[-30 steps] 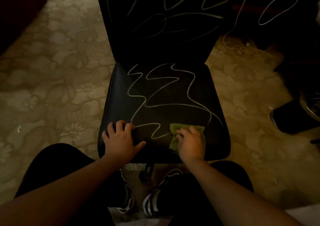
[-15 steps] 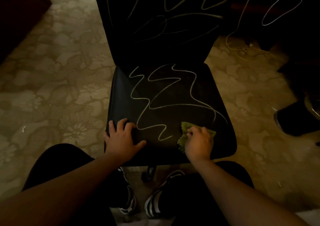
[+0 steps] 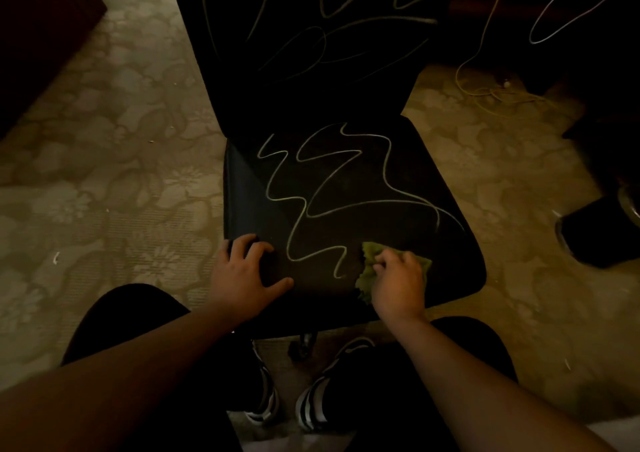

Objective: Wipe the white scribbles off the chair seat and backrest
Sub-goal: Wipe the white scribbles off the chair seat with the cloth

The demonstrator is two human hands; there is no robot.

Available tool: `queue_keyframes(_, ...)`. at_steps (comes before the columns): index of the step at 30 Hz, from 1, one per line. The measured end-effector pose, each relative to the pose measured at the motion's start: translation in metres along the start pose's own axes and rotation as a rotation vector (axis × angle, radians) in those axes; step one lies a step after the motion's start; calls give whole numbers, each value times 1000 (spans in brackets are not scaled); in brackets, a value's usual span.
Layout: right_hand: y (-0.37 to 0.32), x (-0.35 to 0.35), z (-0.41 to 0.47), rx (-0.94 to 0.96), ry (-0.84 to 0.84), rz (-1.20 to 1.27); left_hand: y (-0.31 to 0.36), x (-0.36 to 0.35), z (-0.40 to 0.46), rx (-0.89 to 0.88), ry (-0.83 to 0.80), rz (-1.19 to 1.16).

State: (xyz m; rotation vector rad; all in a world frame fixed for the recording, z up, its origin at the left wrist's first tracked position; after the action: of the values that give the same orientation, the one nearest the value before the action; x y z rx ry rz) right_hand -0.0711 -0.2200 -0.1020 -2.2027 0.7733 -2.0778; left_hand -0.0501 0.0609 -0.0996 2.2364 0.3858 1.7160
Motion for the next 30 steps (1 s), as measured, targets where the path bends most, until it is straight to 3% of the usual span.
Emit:
queue_keyframes(5,-7,-4,-6,-2,0,40,11,-10,-5,48,-29,-7)
queue_keyframes(12,-38,-22,-42,326,-85,-12,20,-17,-12,72,-46,10)
queue_keyframes(15,-35,-19,-39,372,-79,-38,17,-9,-8,19,-26,7)
queue_keyframes(22,-7,-11,-8,-6,30,71,2,0,-2,-88,-49,-37)
queue_keyframes(25,-21,-14,-17,-41,50,114,8,-5,-5,-65,-41,-34)
queue_keyframes(30,-46,-30,-51,257,-41,18,16,-10,-13,-33,-34,-12)
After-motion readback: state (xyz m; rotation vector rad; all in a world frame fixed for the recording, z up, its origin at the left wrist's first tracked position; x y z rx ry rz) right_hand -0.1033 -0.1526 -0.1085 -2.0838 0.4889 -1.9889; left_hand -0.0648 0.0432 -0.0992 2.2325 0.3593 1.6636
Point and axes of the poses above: each hand's wrist, its own z-axis towards the middle knuckle, its own x-axis out of the back of the hand, y = z × x, the point moved 1 cm from there along z, towards the middle knuckle, and after that the axes turned 2 degrees about -z, right-handed, at the moved point
